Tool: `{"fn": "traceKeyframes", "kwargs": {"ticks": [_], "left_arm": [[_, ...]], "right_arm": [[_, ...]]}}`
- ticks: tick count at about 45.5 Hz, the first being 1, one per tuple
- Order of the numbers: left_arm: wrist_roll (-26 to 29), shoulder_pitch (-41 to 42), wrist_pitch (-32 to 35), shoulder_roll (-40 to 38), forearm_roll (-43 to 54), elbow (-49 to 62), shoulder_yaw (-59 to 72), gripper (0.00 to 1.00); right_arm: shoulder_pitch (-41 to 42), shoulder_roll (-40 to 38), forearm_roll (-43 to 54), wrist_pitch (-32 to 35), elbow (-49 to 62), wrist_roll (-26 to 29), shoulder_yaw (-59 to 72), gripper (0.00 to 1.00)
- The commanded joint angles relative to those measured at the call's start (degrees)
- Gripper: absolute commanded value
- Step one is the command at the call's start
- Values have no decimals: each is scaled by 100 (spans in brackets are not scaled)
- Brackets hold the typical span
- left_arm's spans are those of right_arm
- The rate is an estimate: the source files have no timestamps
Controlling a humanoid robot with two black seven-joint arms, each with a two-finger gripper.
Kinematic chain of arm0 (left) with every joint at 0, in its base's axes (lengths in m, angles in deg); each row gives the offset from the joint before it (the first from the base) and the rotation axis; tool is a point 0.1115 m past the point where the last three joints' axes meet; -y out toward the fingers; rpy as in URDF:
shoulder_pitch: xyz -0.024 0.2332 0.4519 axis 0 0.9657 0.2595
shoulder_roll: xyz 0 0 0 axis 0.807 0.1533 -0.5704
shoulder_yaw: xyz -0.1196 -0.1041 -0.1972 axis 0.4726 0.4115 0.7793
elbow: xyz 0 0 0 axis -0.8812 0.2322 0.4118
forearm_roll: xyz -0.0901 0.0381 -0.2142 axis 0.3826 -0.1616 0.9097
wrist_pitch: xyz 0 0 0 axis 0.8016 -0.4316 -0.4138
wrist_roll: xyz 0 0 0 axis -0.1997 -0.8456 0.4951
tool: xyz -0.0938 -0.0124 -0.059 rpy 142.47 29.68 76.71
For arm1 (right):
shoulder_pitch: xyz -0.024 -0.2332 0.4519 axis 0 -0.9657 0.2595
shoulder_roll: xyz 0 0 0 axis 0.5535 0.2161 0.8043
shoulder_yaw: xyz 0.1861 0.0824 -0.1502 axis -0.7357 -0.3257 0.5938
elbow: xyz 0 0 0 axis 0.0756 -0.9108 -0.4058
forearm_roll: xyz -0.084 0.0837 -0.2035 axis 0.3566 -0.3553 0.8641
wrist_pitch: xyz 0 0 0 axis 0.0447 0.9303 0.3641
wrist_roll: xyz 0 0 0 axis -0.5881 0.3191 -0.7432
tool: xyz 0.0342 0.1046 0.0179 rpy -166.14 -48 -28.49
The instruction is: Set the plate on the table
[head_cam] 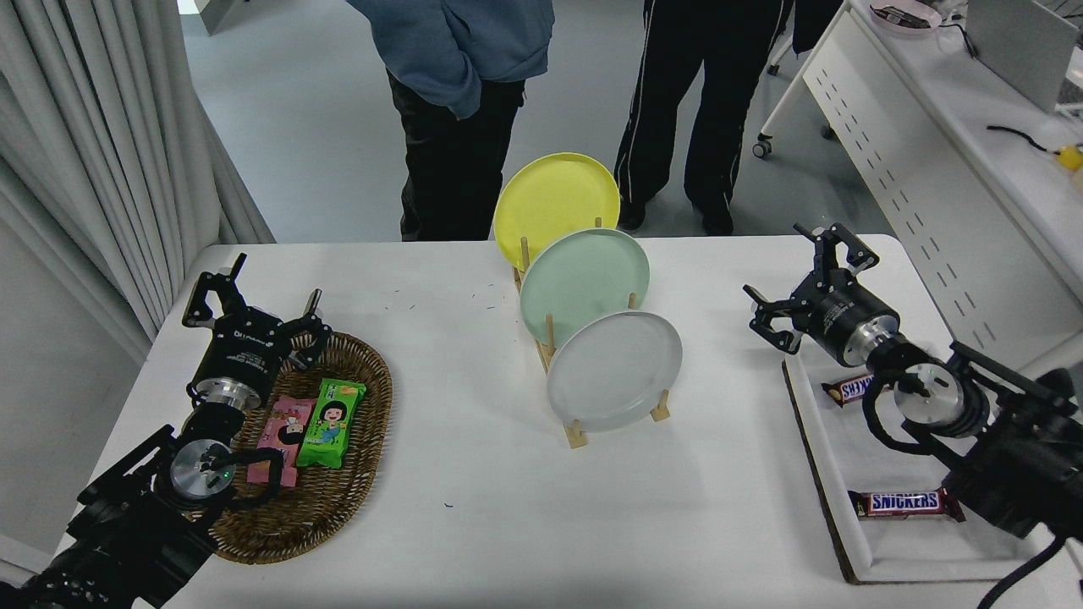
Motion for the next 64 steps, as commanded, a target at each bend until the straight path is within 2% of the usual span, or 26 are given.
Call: {"fn": "traceKeyframes", "kwargs": {"ticks": [1, 11, 17, 22, 28, 45, 55, 64], "left_arm": [[-1, 0, 0, 0, 6, 0, 0, 100], [-1, 0, 0, 0, 6, 0, 0, 100], [-1, 0, 0, 0, -3, 0, 0, 100], [-1, 0, 0, 0, -3, 0, 0, 100], [-1, 0, 0, 0, 6, 0, 0, 100], [-1, 0, 0, 0, 6, 0, 0, 100], [-1, 0, 0, 0, -3, 0, 0, 100], [-1, 0, 0, 0, 6, 0, 0, 100]], "right_arm": [[617, -698, -574, -4, -879, 1, 1525, 100], [1250, -822, -1040, -39, -1556, 71, 1869, 100], [1513, -620, -1040, -636, -1556, 158, 1799, 100], [1742, -453, -1031, -901, -1512, 624, 1799, 100], [1786, -172, -1040, -927, -1504, 1186, 1781, 100], [1777, 31, -917, -945, -1477, 2540, 1395, 100], [1769, 286, -390, -1314, -1433, 2611, 894, 100], [1751, 593, -337, -1577, -1223, 2611, 841, 100]]}}
